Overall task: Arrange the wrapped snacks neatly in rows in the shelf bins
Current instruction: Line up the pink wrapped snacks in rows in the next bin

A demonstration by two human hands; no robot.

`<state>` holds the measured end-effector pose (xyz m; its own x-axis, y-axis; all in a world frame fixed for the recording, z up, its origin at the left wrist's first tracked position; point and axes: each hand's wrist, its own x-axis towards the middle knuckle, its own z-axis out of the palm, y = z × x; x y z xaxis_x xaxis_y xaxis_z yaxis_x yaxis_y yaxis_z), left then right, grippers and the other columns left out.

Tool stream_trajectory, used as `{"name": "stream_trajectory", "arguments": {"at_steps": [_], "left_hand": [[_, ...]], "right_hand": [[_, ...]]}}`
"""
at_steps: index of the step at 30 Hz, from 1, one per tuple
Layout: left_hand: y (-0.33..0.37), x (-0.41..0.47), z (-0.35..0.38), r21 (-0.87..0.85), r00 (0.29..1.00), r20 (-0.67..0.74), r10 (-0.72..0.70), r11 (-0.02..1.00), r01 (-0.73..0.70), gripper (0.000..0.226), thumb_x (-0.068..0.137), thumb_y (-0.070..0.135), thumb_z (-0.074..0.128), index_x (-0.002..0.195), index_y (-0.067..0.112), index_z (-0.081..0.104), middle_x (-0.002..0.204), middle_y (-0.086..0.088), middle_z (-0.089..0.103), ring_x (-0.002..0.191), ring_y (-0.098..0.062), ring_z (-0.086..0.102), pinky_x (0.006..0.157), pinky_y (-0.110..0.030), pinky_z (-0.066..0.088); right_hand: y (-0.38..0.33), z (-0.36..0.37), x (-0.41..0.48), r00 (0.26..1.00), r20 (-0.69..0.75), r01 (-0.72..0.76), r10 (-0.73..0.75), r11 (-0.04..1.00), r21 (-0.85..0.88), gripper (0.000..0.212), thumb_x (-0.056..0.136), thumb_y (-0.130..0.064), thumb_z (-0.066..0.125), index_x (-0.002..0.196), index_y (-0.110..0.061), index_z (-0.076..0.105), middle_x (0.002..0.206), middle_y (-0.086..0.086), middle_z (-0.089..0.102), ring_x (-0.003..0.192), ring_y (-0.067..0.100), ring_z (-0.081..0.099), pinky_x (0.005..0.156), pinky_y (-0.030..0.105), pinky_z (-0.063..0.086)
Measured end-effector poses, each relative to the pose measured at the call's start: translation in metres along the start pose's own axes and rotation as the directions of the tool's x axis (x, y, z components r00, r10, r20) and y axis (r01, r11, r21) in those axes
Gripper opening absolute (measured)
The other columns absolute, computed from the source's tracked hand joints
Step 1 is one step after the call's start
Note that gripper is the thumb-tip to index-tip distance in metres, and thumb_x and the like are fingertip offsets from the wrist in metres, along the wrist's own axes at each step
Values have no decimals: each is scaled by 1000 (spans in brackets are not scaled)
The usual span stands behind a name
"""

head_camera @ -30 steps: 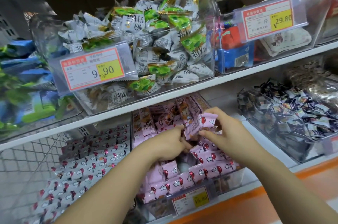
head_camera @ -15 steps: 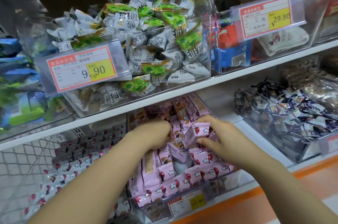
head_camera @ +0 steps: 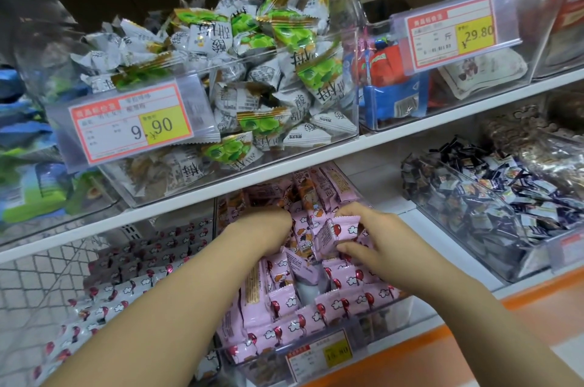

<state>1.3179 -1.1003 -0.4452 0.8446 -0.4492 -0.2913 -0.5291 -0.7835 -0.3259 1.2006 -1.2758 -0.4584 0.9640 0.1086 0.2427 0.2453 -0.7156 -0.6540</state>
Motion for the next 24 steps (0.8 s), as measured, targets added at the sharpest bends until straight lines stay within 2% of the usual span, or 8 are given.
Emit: {"name": "stream_trajectory", "arguments": {"at_steps": [8, 10, 13, 16, 18, 19, 21, 24], "left_hand": [[-1, -5, 2, 17, 998, -57, 23, 1000, -22, 17, 87, 7, 60, 101, 12, 68, 101, -4, 68, 89, -21, 64, 74, -29, 53], [-2, -8, 2, -22, 995, -93, 40, 999, -42, 16, 88, 7, 58, 100, 14, 65, 98, -3, 65, 88, -22, 63, 71, -29, 49], [-9, -12, 5, -147, 972, -225, 63, 984, -98, 17, 87, 4, 52, 87, 22, 53, 91, 0, 59, 82, -20, 59, 62, -27, 43], [-19, -17, 8, -236, 927, -366, 83, 955, -179, 14, 90, 17, 50, 83, 28, 51, 88, 13, 51, 75, -3, 49, 57, -13, 34], [-23, -22, 9, -194, 898, -422, 124, 955, -223, 12, 92, 24, 46, 85, 32, 53, 81, 18, 46, 71, 0, 44, 58, -4, 30], [-23, -24, 10, -200, 899, -411, 153, 947, -252, 13, 93, 21, 45, 85, 31, 50, 80, 15, 46, 72, -6, 44, 59, -8, 33], [-20, -28, 8, -283, 921, -365, 136, 926, -249, 15, 94, 12, 43, 87, 24, 44, 79, 6, 47, 69, -16, 45, 59, -26, 38], [-18, -34, 3, -395, 933, -329, 146, 876, -276, 9, 98, 17, 44, 93, 23, 47, 88, 2, 57, 77, -16, 51, 70, -30, 41]], "right_hand": [[0, 0, -1, 1000, 3, -6, 6, 1000, -9, 27, 87, -28, 63, 110, -36, 51, 100, -6, 66, 92, 12, 57, 82, 34, 48], [0, 0, -1, 1000, 6, -8, 9, 1000, -7, 27, 87, -27, 63, 110, -35, 51, 100, -5, 66, 93, 12, 58, 83, 35, 48], [-1, 0, -1, 1000, 5, -7, 7, 1000, -11, 27, 88, -26, 63, 111, -34, 52, 101, -6, 66, 94, 12, 57, 83, 33, 47], [0, 0, 0, 1000, 2, -8, 8, 1000, -17, 28, 87, -27, 64, 112, -34, 53, 102, -6, 67, 96, 14, 58, 83, 34, 47], [0, 0, 0, 1000, 3, -12, 12, 1000, -18, 28, 87, -27, 64, 111, -34, 53, 102, -6, 67, 96, 14, 58, 83, 34, 47], [-1, 0, 0, 1000, 4, -11, 11, 1000, -20, 28, 87, -27, 64, 112, -34, 53, 101, -6, 67, 95, 14, 58, 83, 34, 47], [0, 1, 1, 1000, 2, -9, 9, 1000, -22, 28, 87, -26, 64, 111, -35, 53, 101, -6, 67, 93, 13, 58, 82, 33, 48], [0, 2, 0, 1000, 1, -17, 17, 1000, -23, 28, 87, -27, 64, 109, -37, 52, 100, -6, 66, 92, 12, 58, 82, 34, 48]]}}
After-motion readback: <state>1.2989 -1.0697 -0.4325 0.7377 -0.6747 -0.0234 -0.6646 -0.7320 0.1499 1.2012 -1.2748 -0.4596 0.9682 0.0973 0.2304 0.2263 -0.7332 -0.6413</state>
